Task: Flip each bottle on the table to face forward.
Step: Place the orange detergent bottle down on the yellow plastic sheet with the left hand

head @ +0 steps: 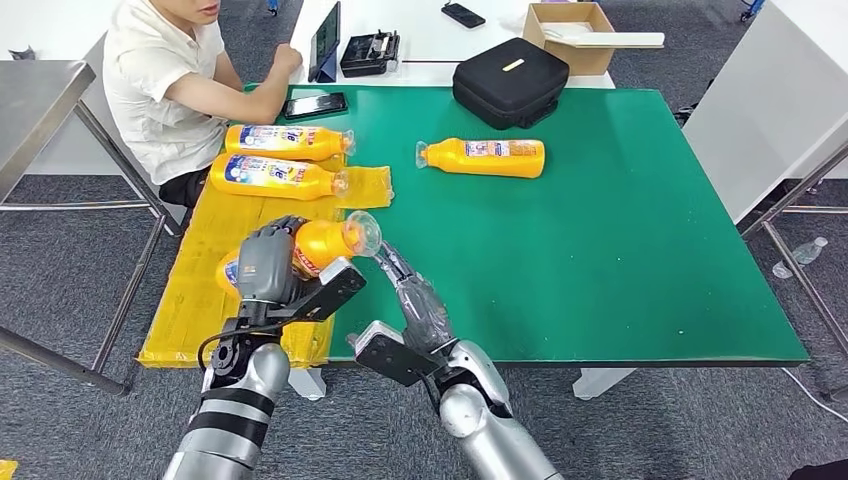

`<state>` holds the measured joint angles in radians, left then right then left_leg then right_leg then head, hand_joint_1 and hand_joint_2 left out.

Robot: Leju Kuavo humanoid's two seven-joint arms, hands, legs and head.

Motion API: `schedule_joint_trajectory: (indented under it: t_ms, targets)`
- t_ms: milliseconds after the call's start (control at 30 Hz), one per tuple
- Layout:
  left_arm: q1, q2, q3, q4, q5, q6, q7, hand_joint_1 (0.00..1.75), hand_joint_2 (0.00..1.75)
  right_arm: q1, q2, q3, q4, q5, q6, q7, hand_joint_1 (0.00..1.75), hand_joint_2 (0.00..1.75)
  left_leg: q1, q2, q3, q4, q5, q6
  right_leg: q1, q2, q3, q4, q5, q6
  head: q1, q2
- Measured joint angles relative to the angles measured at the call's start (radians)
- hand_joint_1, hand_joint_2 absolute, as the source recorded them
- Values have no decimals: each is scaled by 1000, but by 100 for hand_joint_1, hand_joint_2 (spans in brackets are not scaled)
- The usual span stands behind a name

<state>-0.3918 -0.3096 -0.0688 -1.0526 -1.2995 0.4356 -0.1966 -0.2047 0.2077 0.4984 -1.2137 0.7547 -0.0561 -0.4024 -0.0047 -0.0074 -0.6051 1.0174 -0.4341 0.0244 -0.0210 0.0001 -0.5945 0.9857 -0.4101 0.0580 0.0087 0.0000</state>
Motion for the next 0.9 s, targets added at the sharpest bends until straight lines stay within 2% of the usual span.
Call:
schedule_joint_trajectory:
  t_ms: [200, 500, 667, 900]
  targets:
    - [-68, 32, 0, 159, -76, 41, -3, 175, 175, -6, -21, 0, 29, -27, 0, -10, 0, 175, 0, 0, 0, 0, 0, 0, 0, 0, 0, 0, 0, 0, 0, 0]
    - [-106, 66, -8, 281, -127, 48, 13, 175, 175, -25, -29, 8, 45, -38, 0, -27, 0, 175, 0, -1, -1, 0, 0, 0, 0, -1, -1, 0, 0, 0, 0, 0]
    - [-134, 82, 2, 353, -41, 11, -17, 175, 175, -28, -29, 15, 46, -46, -5, -42, 0, 175, 0, -1, -1, 0, 0, 0, 0, -1, -1, 0, 0, 0, 0, 0]
    - [-177, 109, 73, 397, 56, -27, -43, 175, 175, 1, -47, 37, -12, -33, -22, -45, 0, 175, 0, -1, -1, 0, 0, 0, 0, -1, 0, 0, 0, 0, 0, 0]
